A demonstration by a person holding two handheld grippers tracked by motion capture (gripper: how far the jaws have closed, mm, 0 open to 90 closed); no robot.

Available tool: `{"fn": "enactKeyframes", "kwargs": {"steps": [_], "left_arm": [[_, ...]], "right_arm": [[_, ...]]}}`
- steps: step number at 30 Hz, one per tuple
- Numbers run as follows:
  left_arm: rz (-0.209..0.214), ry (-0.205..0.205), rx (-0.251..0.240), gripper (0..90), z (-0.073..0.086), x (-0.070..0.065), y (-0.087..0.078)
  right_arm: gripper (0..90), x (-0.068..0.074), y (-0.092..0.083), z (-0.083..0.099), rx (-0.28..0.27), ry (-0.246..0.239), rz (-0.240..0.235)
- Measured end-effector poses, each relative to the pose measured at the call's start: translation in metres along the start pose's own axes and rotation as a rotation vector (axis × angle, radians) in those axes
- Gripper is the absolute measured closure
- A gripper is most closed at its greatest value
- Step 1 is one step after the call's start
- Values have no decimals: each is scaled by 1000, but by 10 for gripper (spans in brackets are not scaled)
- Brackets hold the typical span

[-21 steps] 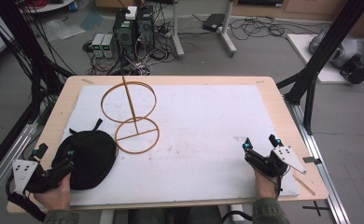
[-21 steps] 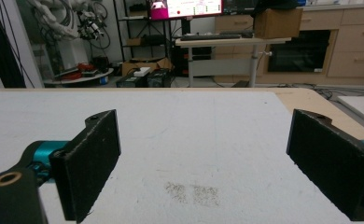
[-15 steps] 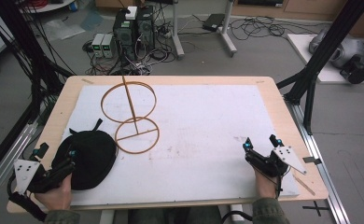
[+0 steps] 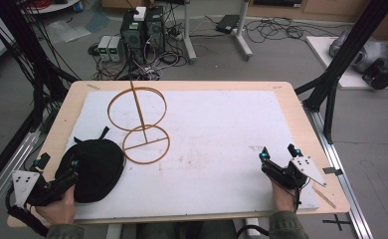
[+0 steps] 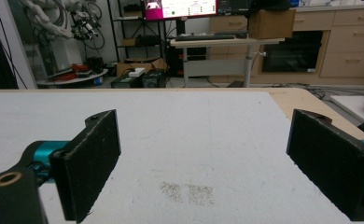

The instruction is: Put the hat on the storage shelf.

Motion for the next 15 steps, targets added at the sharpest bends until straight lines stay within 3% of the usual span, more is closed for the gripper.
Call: {"fn": "enactKeyframes", "kwargs": {"steps": [15], "left_arm": [[4,-12,-6,141,-2,1,-1]], "right_arm": [[89,-2,2,0,3,5,-9]]}}
Point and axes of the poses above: each handheld gripper's, and its own axes: y roughly forward along the jaws, z roughly out of its underside, x roughly to its left, the point moved 5 cm from there along y, roughly forward along the jaws, and after that the axes turned 15 degrees about z, right-handed, at the moved point
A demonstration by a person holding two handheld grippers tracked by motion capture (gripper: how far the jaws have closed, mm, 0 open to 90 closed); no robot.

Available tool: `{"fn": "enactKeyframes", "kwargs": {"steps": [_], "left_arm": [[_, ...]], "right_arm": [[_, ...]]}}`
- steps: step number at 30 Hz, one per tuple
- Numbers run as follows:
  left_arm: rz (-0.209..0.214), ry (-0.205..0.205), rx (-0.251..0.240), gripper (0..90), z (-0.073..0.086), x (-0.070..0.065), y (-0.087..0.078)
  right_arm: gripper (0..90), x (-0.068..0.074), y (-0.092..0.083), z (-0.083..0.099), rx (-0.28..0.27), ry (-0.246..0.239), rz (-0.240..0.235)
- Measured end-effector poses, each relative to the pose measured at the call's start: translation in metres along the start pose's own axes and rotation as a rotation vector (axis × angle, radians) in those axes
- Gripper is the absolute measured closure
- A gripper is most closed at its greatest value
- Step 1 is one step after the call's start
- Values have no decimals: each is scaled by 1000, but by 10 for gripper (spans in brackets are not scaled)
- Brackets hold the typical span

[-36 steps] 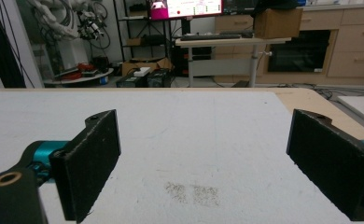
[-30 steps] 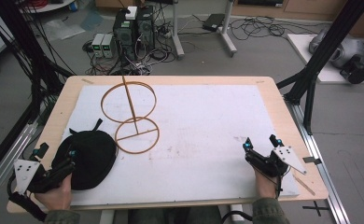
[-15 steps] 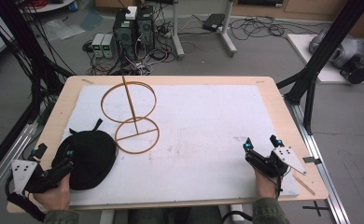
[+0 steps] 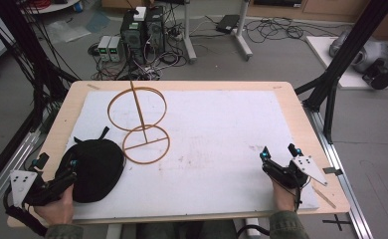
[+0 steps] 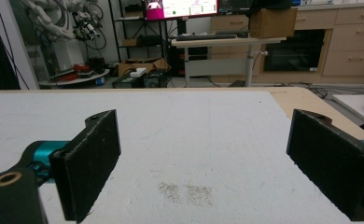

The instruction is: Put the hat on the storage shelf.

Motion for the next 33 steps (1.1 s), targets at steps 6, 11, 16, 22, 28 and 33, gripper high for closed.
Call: {"fn": "enactKeyframes", "kwargs": {"steps": [6,11,16,22,28,33], "left_arm": [[24,13,10,140,-3,-4,-2],[54,17,26,140,-4,-9,-5],[86,-2,49,140,-2,-8,-6],[143,-14,117,143,3,-8,-3],[170,-21,153,143,7,-9,-1],[179,-32,180,146,9,-9,-1]], "right_arm": [[89,0,1,0,1,4,-10],[89,0,1,0,6,13,-16],[89,1,3,0,3,11,-19],[89,3,4,0,5,7,-32],[89,6,5,0,9,5,-44],[89,6,5,1,7,-1,-50]]}}
Point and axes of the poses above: each handheld gripper's, and its own axes: y roughly forward along the jaws, z roughly out of its underside, x roughly to its left, the point moved 5 cm from there along y, roughly forward along the jaws, and after that the axes turned 15 degrees about z, right-handed, at the moved point
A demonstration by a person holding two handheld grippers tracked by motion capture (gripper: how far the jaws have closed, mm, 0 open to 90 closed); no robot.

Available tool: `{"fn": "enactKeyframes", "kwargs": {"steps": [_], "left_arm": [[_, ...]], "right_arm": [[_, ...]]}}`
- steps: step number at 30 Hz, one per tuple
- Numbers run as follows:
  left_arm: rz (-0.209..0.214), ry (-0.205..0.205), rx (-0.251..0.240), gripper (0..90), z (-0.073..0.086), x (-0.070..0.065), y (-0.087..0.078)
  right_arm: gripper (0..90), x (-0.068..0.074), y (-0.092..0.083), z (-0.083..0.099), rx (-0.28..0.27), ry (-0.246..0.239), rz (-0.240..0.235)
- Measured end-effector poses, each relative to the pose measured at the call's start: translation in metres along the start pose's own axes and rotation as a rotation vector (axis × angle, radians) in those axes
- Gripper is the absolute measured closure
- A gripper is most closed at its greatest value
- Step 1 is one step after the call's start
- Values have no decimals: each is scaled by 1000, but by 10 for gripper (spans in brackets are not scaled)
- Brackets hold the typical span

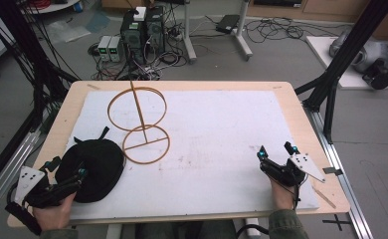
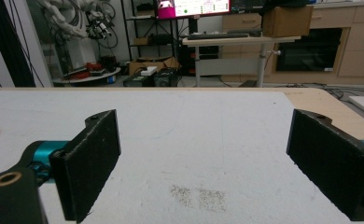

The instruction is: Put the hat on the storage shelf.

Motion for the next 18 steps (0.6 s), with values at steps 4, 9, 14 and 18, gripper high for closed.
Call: {"fn": "enactKeyframes", "kwargs": {"steps": [4,9,14,18], "left_arm": [[19,-21,47,146,6,0,2],[36,-27,81,152,9,-2,5],[39,-29,92,177,11,-2,4],[37,-33,93,197,11,-1,3]], "right_arm": [[89,0,0,0,3,1,-2],[89,1,1,1,7,-3,-6],[89,2,1,2,14,1,-10],[89,1,1,2,9,-3,-9]]}}
Point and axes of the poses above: each handheld gripper's, and its own axes: y roughly forward along the jaws, z roughly out of its underside, x roughly to its left, the point moved 5 cm from there along y, roughly forward along the jaws, and after that the axes turned 15 degrees about z, right-handed, at the moved point
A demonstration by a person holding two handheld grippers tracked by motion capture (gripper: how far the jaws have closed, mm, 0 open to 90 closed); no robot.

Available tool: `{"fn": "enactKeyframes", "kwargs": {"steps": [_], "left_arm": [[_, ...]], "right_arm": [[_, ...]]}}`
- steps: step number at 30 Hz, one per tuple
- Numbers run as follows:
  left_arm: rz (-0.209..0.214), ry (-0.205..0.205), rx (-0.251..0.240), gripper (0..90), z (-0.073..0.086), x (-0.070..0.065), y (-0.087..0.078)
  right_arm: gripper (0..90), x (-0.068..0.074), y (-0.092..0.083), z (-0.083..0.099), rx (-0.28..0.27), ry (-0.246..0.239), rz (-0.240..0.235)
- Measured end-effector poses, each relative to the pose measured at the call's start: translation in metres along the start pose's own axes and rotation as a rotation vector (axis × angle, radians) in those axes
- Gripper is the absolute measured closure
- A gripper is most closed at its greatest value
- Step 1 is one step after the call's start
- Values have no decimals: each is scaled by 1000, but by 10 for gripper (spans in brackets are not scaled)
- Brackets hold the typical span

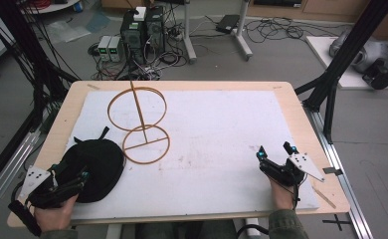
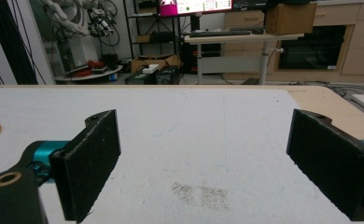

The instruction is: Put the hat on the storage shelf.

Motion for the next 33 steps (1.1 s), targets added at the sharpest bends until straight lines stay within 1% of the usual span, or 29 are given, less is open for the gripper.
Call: {"fn": "enactKeyframes", "kwargs": {"steps": [6,9,11,14,15,16,17,21,25,26,28,29,33], "left_arm": [[-2,0,6,236,1,0,0],[9,-3,11,287,1,0,-1],[24,-7,17,356,1,-2,0],[36,12,21,457,-1,-3,2],[36,12,21,488,-1,-3,2],[46,4,22,526,-1,-4,3],[52,-2,17,564,-2,-4,2],[72,7,-6,747,-4,-6,-1],[56,21,10,855,-4,-6,0],[57,38,13,865,-5,-9,0],[53,44,13,869,-6,-9,0],[52,61,16,871,-7,-12,1],[56,59,14,872,-8,-13,1]], "right_arm": [[89,0,0,0,5,5,2],[90,0,0,1,2,6,0],[90,1,0,0,-3,4,-2],[90,0,0,0,-2,5,0],[90,0,1,0,-2,5,0],[90,-1,1,1,-3,3,2],[90,-1,1,1,0,4,2],[89,-1,1,1,-3,3,5],[90,0,1,1,-3,1,0],[90,0,1,1,-2,0,-1],[90,0,1,1,-1,2,-2],[90,0,1,1,-4,-2,0],[90,0,0,1,-6,1,-2]]}}
Point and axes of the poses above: each handheld gripper's, and its own axes: y roughly forward along the jaws, z roughly out of its underside, x roughly to its left, the point moved 5 cm from there along y, roughly forward along the jaws, and after that the axes turned 15 degrees about z, right-handed, at the moved point
